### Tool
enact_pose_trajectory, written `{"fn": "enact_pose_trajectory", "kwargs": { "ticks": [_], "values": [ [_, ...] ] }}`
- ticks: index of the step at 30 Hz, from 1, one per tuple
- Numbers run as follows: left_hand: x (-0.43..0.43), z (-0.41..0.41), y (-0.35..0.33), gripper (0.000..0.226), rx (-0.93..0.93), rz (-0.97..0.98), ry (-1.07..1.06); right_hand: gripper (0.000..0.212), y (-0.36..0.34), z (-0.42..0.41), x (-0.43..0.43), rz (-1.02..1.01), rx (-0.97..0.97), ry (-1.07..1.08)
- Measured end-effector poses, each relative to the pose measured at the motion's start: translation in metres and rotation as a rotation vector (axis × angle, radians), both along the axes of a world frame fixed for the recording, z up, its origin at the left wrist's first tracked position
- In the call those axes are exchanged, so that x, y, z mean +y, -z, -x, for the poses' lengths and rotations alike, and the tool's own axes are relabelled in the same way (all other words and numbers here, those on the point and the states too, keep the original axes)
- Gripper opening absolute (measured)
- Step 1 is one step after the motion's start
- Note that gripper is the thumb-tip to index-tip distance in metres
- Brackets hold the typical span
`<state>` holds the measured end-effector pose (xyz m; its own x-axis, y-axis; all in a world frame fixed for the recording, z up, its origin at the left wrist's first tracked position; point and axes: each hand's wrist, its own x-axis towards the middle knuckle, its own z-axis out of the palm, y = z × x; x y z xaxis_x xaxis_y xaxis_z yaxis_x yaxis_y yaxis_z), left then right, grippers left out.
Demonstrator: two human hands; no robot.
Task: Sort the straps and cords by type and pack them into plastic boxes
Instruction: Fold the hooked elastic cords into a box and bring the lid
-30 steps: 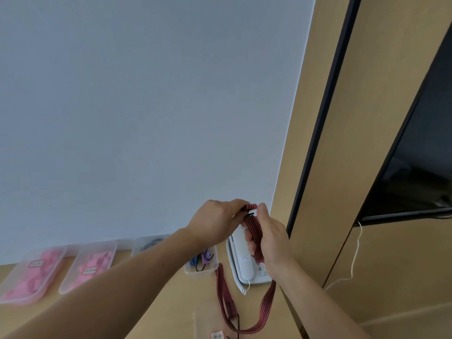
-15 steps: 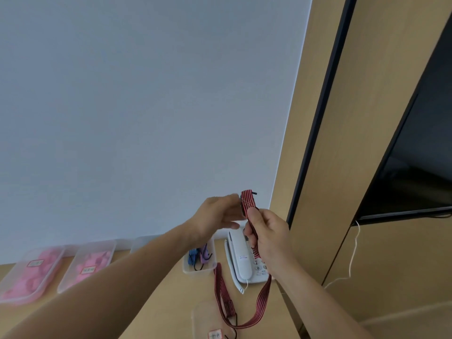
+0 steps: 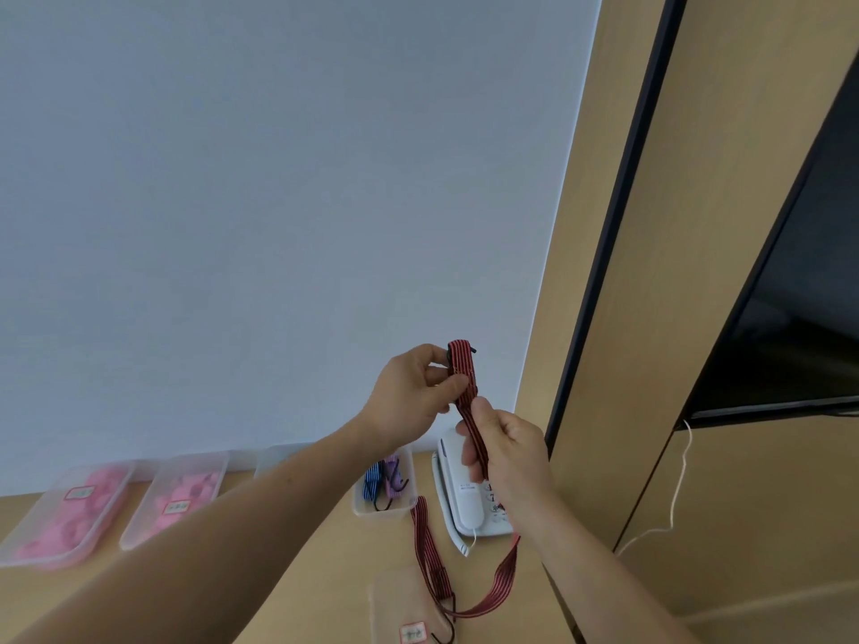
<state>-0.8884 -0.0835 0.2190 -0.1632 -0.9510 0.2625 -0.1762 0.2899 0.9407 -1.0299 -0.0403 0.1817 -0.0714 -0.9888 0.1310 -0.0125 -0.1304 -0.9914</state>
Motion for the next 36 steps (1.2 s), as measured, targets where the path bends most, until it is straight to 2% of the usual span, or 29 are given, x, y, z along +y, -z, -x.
{"fn": "enact_pose_trajectory", "kwargs": {
  "ticks": [5,11,14,16,19,21,23,24,26,28,29,30,32,36],
  "values": [
    [0.002,-0.001,0.01,0.01,-0.262,0.245,-0.129,0.044,-0.004,0.0,0.001,-0.023,0.01,-0.008],
    [0.005,-0.009,0.009,0.012,-0.372,0.411,-0.131,0.047,-0.014,0.0,-0.001,-0.032,-0.033,0.019],
    [0.007,-0.014,0.013,0.029,-0.664,0.631,-0.13,0.055,-0.019,-0.001,-0.001,-0.046,-0.047,-0.022],
    [0.007,-0.016,0.016,0.035,-0.762,0.771,-0.142,0.059,-0.021,-0.002,-0.002,-0.047,-0.042,-0.052],
    [0.005,-0.016,0.015,0.021,-0.864,0.973,-0.115,0.055,-0.02,-0.001,-0.003,-0.019,0.005,-0.06],
    [0.002,-0.018,0.014,0.022,-0.888,1.032,-0.077,0.047,-0.019,-0.002,-0.003,0.005,-0.007,-0.062],
    [-0.001,-0.019,0.019,0.029,-0.788,0.944,-0.055,0.04,-0.019,-0.002,-0.001,0.025,-0.06,-0.044],
    [-0.001,-0.018,0.02,0.035,-0.664,0.803,-0.068,0.037,-0.019,-0.001,-0.001,0.035,-0.076,-0.03],
    [0.0,-0.015,0.018,0.047,-0.352,0.32,-0.036,0.034,-0.018,0.0,-0.002,0.063,-0.074,-0.021],
    [-0.001,-0.012,0.009,0.04,0.008,-0.176,0.062,0.031,-0.016,0.0,-0.002,0.093,-0.058,-0.03],
    [-0.002,-0.012,0.004,0.036,0.12,-0.326,0.128,0.03,-0.015,0.0,-0.002,0.102,-0.051,-0.037],
    [-0.001,-0.011,0.0,0.035,0.15,-0.379,0.201,0.028,-0.013,0.0,-0.002,0.108,-0.042,-0.046],
    [0.002,-0.009,-0.003,0.033,0.16,-0.337,0.337,0.026,-0.01,-0.002,-0.001,0.115,-0.031,-0.072],
    [-0.003,-0.009,-0.005,0.024,0.093,-0.223,0.262,0.031,-0.007,0.0,-0.004,0.054,-0.027,-0.091]
  ]
}}
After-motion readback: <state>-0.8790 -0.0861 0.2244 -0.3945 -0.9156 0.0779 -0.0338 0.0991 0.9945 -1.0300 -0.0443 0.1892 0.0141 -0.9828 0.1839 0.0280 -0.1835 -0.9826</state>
